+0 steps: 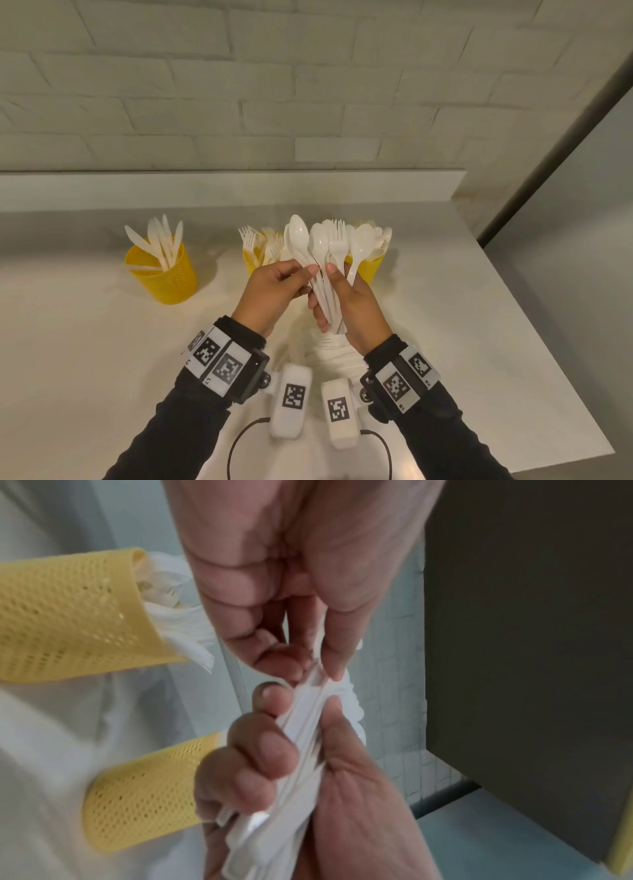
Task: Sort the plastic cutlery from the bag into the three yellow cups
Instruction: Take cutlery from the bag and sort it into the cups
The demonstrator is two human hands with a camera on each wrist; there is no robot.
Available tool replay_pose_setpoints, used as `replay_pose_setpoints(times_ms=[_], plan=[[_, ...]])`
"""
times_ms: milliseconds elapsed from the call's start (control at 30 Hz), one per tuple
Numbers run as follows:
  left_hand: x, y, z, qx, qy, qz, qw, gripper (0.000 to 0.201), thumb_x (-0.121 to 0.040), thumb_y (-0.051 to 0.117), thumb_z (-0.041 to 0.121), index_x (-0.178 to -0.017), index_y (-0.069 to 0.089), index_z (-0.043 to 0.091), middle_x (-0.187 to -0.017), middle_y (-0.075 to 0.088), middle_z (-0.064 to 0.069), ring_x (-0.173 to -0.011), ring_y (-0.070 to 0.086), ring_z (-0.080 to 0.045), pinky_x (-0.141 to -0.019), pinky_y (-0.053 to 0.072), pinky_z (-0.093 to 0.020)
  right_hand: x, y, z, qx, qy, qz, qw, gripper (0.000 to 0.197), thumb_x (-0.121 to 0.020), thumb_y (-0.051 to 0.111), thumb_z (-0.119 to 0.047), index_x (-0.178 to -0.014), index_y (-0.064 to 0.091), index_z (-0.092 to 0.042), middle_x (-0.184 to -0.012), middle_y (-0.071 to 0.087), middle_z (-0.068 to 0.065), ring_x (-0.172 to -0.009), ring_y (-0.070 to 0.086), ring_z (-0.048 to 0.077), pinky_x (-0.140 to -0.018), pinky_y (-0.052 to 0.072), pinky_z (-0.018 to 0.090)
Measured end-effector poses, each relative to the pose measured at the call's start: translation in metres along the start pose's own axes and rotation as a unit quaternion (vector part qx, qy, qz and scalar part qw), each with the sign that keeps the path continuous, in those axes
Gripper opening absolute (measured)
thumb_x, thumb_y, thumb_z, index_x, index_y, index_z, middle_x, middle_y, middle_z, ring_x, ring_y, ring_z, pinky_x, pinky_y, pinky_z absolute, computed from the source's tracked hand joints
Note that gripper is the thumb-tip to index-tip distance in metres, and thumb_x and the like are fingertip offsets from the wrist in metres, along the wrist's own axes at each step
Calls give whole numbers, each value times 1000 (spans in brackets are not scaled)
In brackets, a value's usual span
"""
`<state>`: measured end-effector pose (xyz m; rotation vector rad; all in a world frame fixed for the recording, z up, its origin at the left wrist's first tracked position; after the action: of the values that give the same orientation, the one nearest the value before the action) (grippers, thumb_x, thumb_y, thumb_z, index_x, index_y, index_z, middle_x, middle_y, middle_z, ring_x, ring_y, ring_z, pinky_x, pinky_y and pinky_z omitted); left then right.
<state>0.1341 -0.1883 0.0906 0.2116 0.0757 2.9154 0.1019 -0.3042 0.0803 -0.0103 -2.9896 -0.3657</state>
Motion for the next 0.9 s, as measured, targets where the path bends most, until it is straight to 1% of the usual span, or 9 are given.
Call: replay_pose_setpoints(times_ms=[133, 300, 400, 533, 600, 700, 800, 867, 900], plan=[[-1, 9, 0, 52, -22, -35, 998, 23, -87, 57, 12, -66, 64, 5, -52, 54, -5, -51, 48, -15, -65, 49, -22, 2, -8, -6, 27, -29, 4, 999, 33, -98, 42, -27, -84, 62, -4, -66, 60, 20, -43, 54, 26, -43, 48, 30], [-1, 27, -2, 81, -53, -91, 991, 25, -89, 51, 13, -66, 55, 5, -46, 51, 1, -43, 50, -14, -57, 46, -19, 4, -20, -3, 22, -28, 11, 999, 22, -95, 51, -25, -88, 64, -10, -62, 59, 16, -41, 54, 23, -38, 46, 26], [-6, 36, -8, 119, -91, -100, 984, 19, -85, 55, 15, -72, 56, 2, -48, 49, 0, -45, 49, -13, -54, 48, -19, 4, -33, -5, 3, -19, 6, 1000, 17, -91, 56, -26, -96, 65, -12, -61, 60, 14, -40, 52, 22, -37, 42, 25], [-13, 48, -15, 137, -125, -110, 976, 23, -73, 62, 23, -76, 57, 1, -49, 51, -1, -45, 52, -12, -52, 49, -17, 4, -43, -9, -13, -9, 9, 1000, 15, -86, 60, -33, -78, 68, -24, -58, 58, 12, -34, 45, 17, -34, 31, 19], [-16, 52, -14, 133, -120, -101, 979, 19, -81, 60, 18, -80, 59, -1, -47, 51, 0, -44, 52, -12, -51, 49, -17, 4, -45, -9, -25, -13, 19, 999, 19, -87, 55, -34, -81, 65, -19, -58, 58, 12, -34, 44, 16, -33, 30, 19], [-20, 54, -12, 101, -83, -75, 989, 16, -84, 59, 13, -75, 62, 0, -48, 48, 0, -44, 49, -14, -53, 48, -20, 2, -51, -8, -29, -29, 32, 999, 27, -91, 50, -32, -94, 60, -6, -62, 57, 17, -35, 47, 18, -34, 35, 20], [-22, 60, -10, 84, -60, -90, 991, 23, -78, 64, 17, -84, 63, -5, -52, 48, -3, -46, 48, -16, -55, 48, -22, 2, -57, -9, -29, -21, 22, 999, 35, -87, 53, -36, -100, 60, -5, -64, 58, 16, -37, 48, 19, -36, 37, 22], [-23, 66, -11, 90, -72, -114, 987, 30, -74, 64, 20, -89, 62, -6, -54, 48, -4, -47, 49, -15, -55, 48, -20, 4, -62, -11, -32, -14, 4, 999, 36, -86, 53, -36, -101, 60, -4, -64, 59, 15, -38, 50, 20, -37, 40, 24], [-23, 68, -10, 88, -76, -122, 986, 26, -76, 63, 18, -87, 62, -5, -54, 48, -4, -47, 49, -15, -54, 48, -19, 4, -65, -11, -32, -9, -1, 999, 36, -86, 52, -36, -101, 60, -4, -64, 60, 15, -40, 52, 21, -38, 43, 25]])
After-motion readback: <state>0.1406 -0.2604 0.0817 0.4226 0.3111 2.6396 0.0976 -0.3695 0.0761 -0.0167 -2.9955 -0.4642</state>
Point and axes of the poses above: each hand's wrist, its own x-axis away from the middle knuckle, its own y-axis out of the palm, z = x × y, the point moved 5 cm from there along -x, towards the middle knuckle
